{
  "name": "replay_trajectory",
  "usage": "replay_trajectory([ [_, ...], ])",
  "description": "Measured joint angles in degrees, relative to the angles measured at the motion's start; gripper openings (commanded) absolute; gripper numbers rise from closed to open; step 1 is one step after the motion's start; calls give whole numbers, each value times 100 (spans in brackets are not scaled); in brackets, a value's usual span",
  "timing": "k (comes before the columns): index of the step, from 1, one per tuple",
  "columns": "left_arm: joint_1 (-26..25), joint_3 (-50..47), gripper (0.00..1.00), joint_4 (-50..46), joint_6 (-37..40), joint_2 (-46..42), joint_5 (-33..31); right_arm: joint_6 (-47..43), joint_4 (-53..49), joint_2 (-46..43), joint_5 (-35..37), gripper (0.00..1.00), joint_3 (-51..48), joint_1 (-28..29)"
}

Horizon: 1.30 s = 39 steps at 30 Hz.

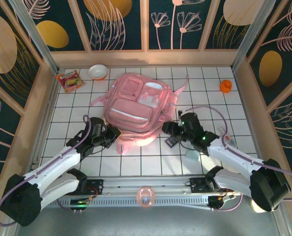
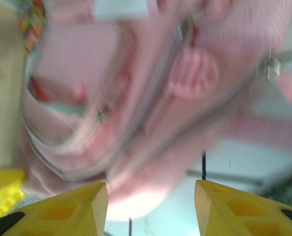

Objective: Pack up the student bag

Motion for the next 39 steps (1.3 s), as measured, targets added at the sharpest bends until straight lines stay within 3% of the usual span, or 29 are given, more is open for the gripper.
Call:
replay_trajectory([
  [6, 0, 0, 0, 11, 4, 35, 9, 868, 573, 470, 321, 49, -372, 734],
  [14, -352, 0, 0, -31, 2, 146, 188, 990, 1478, 1506, 525, 47, -144, 765],
  [23, -1139, -85, 0, -105, -291, 109, 31, 774, 1631, 1749, 588, 47, -92, 758],
  [26, -1309, -68, 11, -153, -321, 136, -20, 680, 1602, 1751, 612, 49, -63, 743],
  [29, -1405, 28, 35, -304, -302, 155, -13, 623, 1585, 1746, 629, 51, -39, 741],
  [33, -1473, 195, 53, -400, -205, 48, -26, 533, 1495, 1547, 678, 54, -28, 743],
  [36, -1482, 201, 63, -485, -120, -212, -177, 474, 1318, 1178, 723, 55, -4, 743],
  [39, -1482, 201, 66, -498, 4, -494, -343, 378, 1049, 782, 800, 55, 76, 743],
])
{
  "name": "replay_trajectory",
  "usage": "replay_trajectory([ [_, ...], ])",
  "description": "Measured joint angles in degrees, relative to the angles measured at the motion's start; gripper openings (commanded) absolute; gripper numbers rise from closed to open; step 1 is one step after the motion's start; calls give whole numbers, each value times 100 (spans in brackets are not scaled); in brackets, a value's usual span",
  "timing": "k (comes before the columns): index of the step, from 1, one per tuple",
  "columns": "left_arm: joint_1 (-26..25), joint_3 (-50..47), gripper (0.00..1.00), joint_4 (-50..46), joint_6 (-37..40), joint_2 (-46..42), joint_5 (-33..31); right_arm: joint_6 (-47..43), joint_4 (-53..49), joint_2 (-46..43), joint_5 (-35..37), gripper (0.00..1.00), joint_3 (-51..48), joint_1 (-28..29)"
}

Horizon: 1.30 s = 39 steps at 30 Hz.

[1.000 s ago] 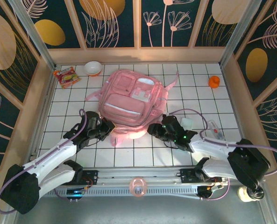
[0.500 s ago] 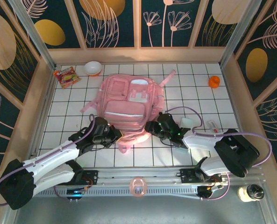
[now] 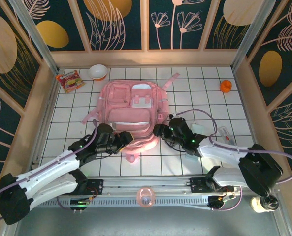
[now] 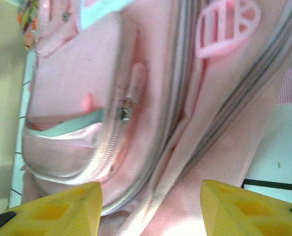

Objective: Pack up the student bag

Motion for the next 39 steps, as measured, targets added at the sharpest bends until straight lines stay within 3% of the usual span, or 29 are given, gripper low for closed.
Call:
replay_trajectory([
  [7, 0, 131, 64, -39, 1034, -219, -643, -387, -629, -857, 243, 55, 42, -4],
  [15, 0, 861, 62, 11, 3917, 7, -1320, -688, -979, -1320, 409, 54, 42, -33],
  [23, -2, 1397, 68, -221, 8142, 782, -490, -811, -966, -1346, 424, 54, 42, -33],
  [28, 85, 1515, 67, -590, 10144, 1440, -201, -883, -951, -1351, 424, 54, 42, -33],
  [33, 597, 1521, 68, -566, 11333, 1996, 337, -892, -881, -1351, 407, 54, 35, -33],
  [39, 640, 1545, 70, -138, 12279, 2533, 487, -892, -752, -1351, 400, 54, -52, -33],
])
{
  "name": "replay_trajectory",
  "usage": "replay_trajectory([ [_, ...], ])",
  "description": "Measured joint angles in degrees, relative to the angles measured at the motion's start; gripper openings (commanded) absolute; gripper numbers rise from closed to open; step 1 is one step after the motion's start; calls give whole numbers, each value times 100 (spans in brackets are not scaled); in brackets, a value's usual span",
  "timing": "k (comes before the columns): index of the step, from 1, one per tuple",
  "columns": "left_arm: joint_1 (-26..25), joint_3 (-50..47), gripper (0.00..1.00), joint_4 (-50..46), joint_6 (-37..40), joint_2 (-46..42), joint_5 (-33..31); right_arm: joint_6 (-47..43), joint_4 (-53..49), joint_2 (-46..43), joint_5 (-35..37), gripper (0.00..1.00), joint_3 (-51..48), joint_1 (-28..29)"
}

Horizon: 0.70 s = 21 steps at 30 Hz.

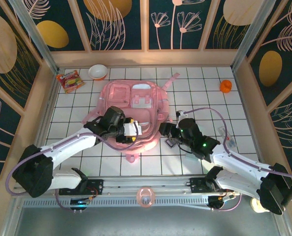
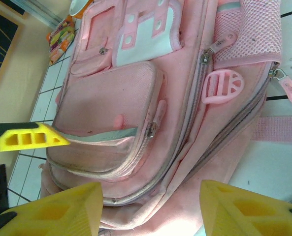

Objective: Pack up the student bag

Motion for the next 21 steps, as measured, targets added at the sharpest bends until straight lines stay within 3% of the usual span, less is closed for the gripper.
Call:
replay_trajectory([
  [9, -2, 26, 68, 319, 592, 487, -50, 0, 85, -2, -22, 54, -24, 0],
  [14, -17, 26, 58, 651, 601, 597, -313, -2, 101, 0, -20, 54, -24, 0],
  [15, -15, 26, 50, 743, 592, 621, -382, -2, 103, -2, -20, 54, -26, 0],
  [18, -17, 50, 7, 787, 516, 697, -485, 0, 133, -2, -20, 54, -66, 0],
  [19, -35, 87, 0, 732, 485, 732, -487, -2, 136, -2, -20, 54, -81, 0],
  [21, -37, 153, 0, 719, 428, 758, -553, -4, 142, -2, -20, 54, -105, 0],
])
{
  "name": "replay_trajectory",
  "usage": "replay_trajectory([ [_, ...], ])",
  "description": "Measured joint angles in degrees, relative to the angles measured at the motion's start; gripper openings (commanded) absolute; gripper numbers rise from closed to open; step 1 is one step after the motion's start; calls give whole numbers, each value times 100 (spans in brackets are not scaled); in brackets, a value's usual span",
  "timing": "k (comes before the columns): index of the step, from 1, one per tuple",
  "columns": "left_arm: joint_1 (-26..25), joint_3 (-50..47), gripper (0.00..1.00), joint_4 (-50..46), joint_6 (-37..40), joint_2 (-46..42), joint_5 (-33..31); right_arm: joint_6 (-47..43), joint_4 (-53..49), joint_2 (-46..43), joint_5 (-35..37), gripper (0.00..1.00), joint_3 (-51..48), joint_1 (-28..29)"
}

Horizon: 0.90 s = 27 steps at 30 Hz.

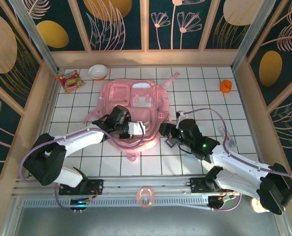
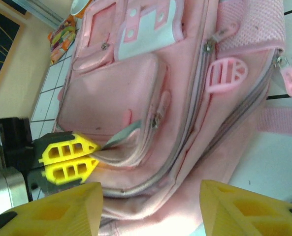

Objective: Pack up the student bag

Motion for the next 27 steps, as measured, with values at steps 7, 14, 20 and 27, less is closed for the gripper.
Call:
replay_trajectory([
  [7, 247, 46, 0, -70, -393, -595, 258, -754, 387, -50, -42, 58, -184, -83],
  [14, 726, -63, 0, -149, -752, -1460, 911, -2594, 1213, 295, -1263, 61, -122, -1399],
  [20, 1102, -247, 0, -184, -984, -1749, 1429, -4221, 1161, 1329, -2472, 62, 715, -2214],
  [27, 1189, -328, 0, -177, -1097, -1814, 1650, -5727, 1121, 2601, -3759, 63, 1617, -2455],
])
